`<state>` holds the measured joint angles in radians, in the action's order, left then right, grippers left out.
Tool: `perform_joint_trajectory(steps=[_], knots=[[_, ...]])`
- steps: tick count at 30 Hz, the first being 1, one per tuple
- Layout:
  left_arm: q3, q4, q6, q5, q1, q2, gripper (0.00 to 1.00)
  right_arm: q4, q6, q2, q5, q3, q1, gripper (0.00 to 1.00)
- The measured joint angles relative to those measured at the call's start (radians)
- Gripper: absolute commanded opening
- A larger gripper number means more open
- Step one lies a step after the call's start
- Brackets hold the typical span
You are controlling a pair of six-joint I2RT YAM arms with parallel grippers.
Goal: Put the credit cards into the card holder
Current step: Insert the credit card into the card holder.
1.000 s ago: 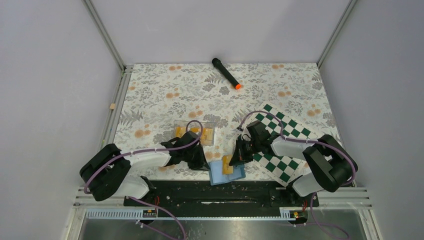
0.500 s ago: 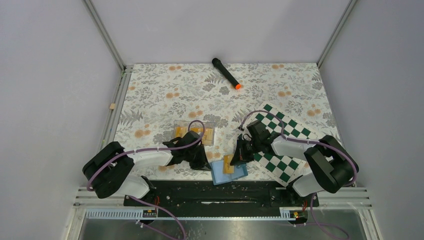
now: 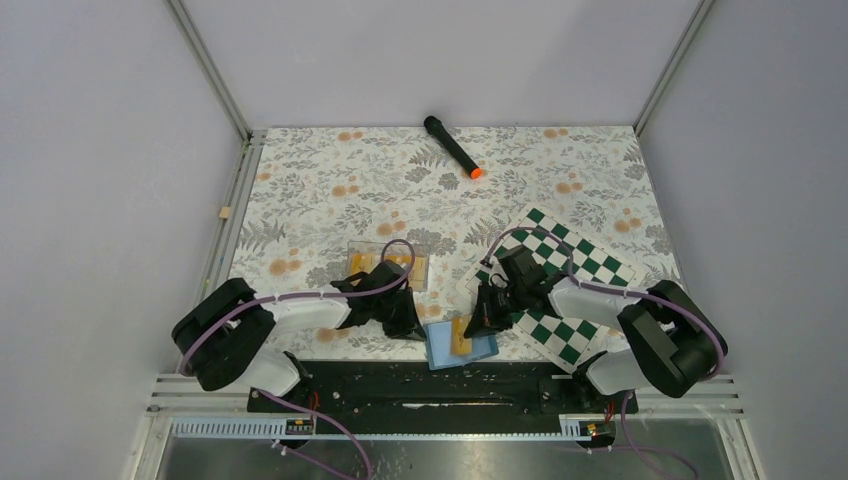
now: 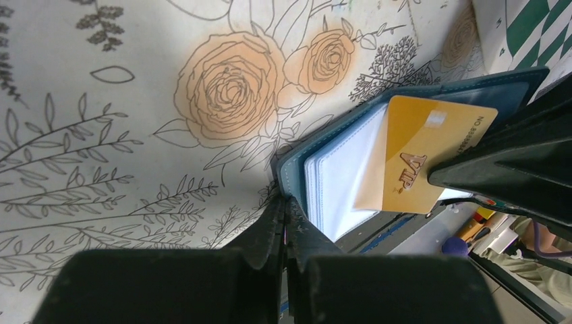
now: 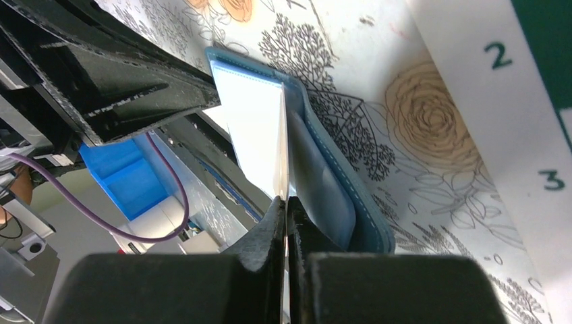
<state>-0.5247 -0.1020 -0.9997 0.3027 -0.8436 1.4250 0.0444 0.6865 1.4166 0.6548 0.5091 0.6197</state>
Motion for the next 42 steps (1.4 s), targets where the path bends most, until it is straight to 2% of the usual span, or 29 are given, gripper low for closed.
perform_joint_trajectory(steps=[12, 19, 29, 42], knots=[[-0.041, -0.001, 0.018, 0.008, -0.006, 0.047, 0.00, 0.087, -0.018, -0.051, -0.006, -0.021, 0.000, 0.00], [-0.063, -0.013, 0.035, 0.010, -0.007, 0.064, 0.00, 0.091, -0.046, -0.029, 0.023, -0.020, 0.000, 0.00], [-0.077, -0.030, 0.046, 0.010, -0.011, 0.072, 0.00, 0.026, -0.035, 0.045, 0.098, -0.018, 0.000, 0.00], [-0.045, -0.062, 0.026, -0.058, -0.013, 0.006, 0.00, -0.153, 0.136, 0.031, 0.065, -0.075, 0.002, 0.00]])
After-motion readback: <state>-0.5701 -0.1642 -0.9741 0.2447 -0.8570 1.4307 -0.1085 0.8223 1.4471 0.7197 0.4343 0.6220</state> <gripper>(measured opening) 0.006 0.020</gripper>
